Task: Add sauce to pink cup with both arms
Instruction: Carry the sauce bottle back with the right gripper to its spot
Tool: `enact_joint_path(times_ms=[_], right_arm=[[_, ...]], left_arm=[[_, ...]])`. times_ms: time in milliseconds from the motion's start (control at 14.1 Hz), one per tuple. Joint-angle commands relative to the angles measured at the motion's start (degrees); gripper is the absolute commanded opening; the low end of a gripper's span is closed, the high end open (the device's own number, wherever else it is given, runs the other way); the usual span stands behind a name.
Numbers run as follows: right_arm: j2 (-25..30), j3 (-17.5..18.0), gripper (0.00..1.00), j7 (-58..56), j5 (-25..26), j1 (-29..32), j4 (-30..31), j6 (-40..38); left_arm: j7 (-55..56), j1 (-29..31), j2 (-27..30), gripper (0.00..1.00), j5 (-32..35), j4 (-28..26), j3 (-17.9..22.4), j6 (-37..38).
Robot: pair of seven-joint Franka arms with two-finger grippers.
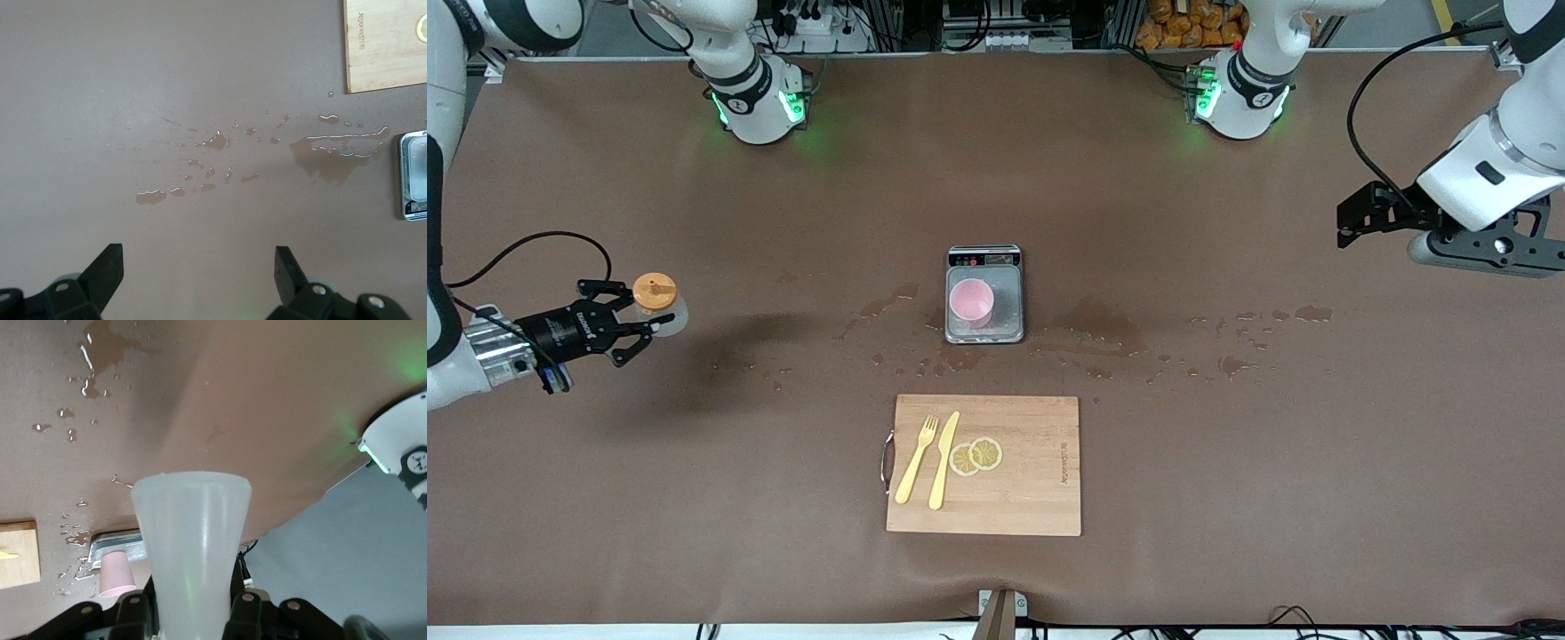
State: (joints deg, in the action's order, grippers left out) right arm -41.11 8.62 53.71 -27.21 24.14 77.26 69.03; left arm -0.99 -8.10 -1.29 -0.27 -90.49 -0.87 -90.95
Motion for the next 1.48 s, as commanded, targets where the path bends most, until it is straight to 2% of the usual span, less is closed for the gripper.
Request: enact_joint_path(times_ms=[0,141,495,990,1202,1273,1343,1414], right_arm=[[-4.04,0.96,0.0,-7.72,-1.88,4.32,1.31,-0.04],[-7.65,0.87,0.0,-12.12,-2.23,5.92,1.23,0.05],[-12.4,0.79,0.0,-18.63,-2.14,8.2,1.23,1.46],[-15.57,0.43,0.0,-20.13,-1.44,9.87,1.23,4.97],[-16.46,0.26,0.03,-23.48,-1.44,10.31,1.31,5.94],[-16.46,0.26,0.37,-23.65,-1.44,10.4,1.23,5.94],[-16.46,0.26,0.78,-23.57,-1.44,10.4,1.05,5.94],[-16.37,0.17,1.0,-23.39,-1.27,9.97,0.88,5.94]], left_arm=[[-0.24,0.1,-0.56,1.0,-0.78,1.1,-0.18,-0.1],[-0.24,0.1,-0.47,1.0,-0.88,1.1,-0.18,-0.1],[-0.24,0.28,-0.73,1.0,-1.32,1.1,-0.09,-0.1],[-0.07,0.37,-0.73,1.0,-1.14,1.8,-0.09,-0.1],[0.02,2.47,0.14,1.0,-1.58,1.46,-0.18,1.03],[0.02,2.48,0.5,1.0,-1.58,1.45,-0.18,1.82],[0.02,2.48,0.5,1.0,-2.01,1.71,-0.27,1.83],[0.11,2.48,0.41,1.0,-2.98,1.8,-0.18,1.75]])
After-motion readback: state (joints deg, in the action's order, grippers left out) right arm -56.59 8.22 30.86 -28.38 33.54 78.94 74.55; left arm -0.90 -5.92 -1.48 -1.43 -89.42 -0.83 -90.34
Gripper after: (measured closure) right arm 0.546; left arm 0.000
